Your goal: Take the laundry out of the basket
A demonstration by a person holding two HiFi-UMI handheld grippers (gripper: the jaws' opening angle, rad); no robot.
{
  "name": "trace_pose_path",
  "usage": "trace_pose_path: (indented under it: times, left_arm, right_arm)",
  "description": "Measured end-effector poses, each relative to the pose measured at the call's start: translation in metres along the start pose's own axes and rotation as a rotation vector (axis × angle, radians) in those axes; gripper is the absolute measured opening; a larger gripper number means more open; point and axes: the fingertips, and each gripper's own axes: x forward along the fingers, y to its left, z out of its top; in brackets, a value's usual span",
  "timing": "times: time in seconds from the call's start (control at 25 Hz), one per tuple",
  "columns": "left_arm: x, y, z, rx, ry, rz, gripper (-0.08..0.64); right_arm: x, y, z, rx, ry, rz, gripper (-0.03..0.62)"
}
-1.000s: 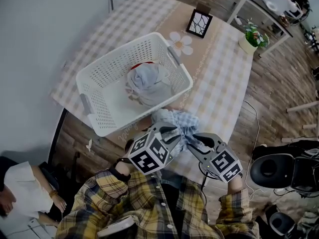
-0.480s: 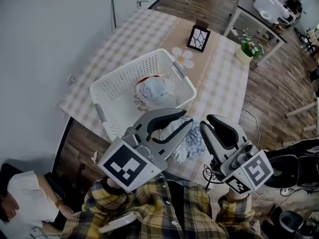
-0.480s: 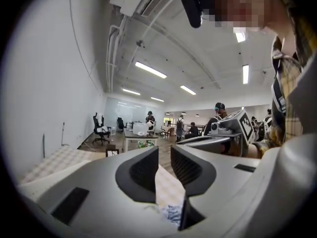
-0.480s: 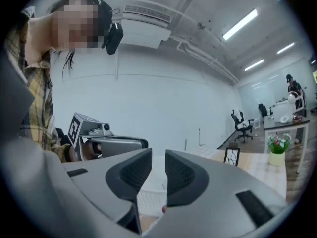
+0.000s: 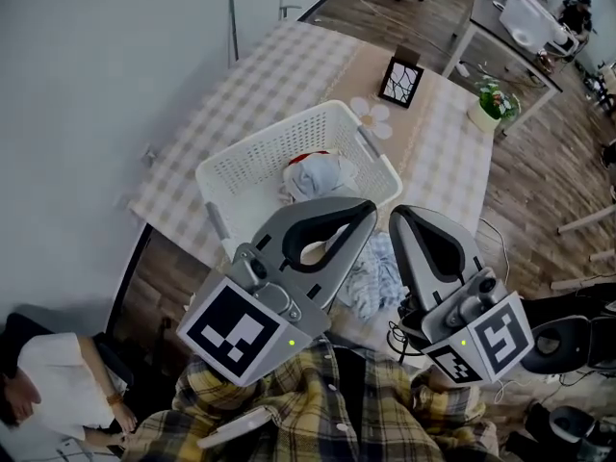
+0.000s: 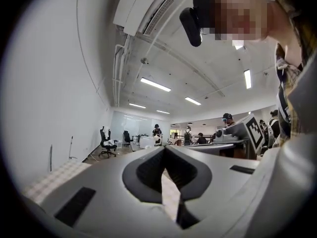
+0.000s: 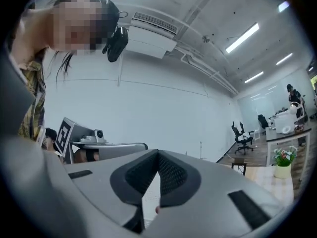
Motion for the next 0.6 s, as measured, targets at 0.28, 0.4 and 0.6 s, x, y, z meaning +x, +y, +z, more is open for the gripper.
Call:
trace_pose_path:
  times: [0.28,0.4,0.6]
  left_arm:
    - [-0.005,0.007,-0.001,-0.008,0.006,0.003,0.014]
    - [-0.007,0.006,-0.005,-0.009,0.005,0.003,0.014]
    - [-0.006,0.009,-0.008,-0.013,0.009,0.009,0.014]
  right_arm:
    - [0.007,0.0,0.0,0.013,-0.008,-0.017,-0.003]
    - [0.006,0.003,-0.004,0.015,-0.011,-0.02,-0.003]
    - [0.01,0.002,-0.01,0.025,0.0,-0.026,-0.003]
